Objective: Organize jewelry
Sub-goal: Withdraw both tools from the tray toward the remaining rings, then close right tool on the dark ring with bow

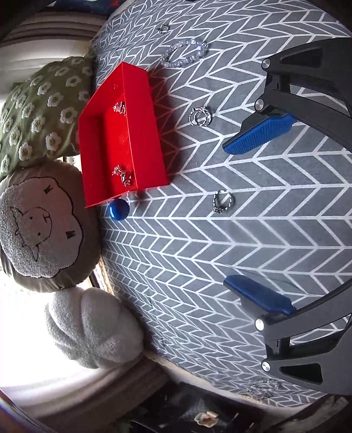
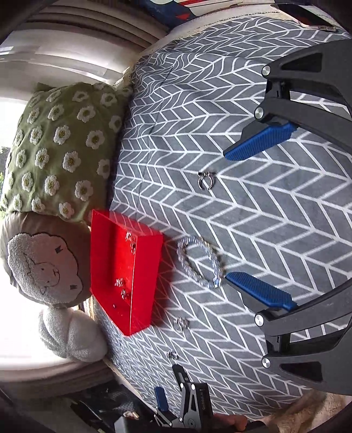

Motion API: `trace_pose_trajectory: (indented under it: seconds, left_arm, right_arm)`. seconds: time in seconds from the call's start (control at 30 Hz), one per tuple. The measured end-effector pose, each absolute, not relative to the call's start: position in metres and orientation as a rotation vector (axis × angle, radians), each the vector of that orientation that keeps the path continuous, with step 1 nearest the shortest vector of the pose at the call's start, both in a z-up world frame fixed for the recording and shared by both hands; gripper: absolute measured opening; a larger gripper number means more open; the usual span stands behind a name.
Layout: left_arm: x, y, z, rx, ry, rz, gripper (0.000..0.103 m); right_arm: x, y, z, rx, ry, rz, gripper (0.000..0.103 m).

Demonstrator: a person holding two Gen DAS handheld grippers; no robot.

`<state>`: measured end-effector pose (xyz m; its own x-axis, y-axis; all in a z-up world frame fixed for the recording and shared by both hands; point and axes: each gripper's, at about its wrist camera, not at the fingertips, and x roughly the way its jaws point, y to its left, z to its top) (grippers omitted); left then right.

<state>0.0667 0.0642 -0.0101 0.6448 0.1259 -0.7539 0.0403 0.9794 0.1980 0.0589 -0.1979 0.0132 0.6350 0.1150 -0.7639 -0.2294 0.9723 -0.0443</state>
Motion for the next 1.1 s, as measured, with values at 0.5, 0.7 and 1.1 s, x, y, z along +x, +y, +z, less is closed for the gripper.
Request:
trace_pose_trajectory:
  seconds: [0.5, 0.7, 1.1]
  left_arm:
    - [0.098, 0.067, -0.043, 0.187, 0.952, 0.021, 0.086]
    - [0.098, 0.063, -0.043, 0.197, 0.932, 0.017, 0.083]
    - [0.096, 0.061, -0.042, 0.172, 0.946, -0.028, 0.065]
  right_arm:
    - [0.116, -0.224, -0.027, -0.109, 0.961, 0.117, 0.077]
    - [0.120, -0.220, -0.034, -0.123, 0.968, 0.118, 0.068]
    - [0.117, -0.210, -0.032, -0.144, 0.953, 0.169, 0.042]
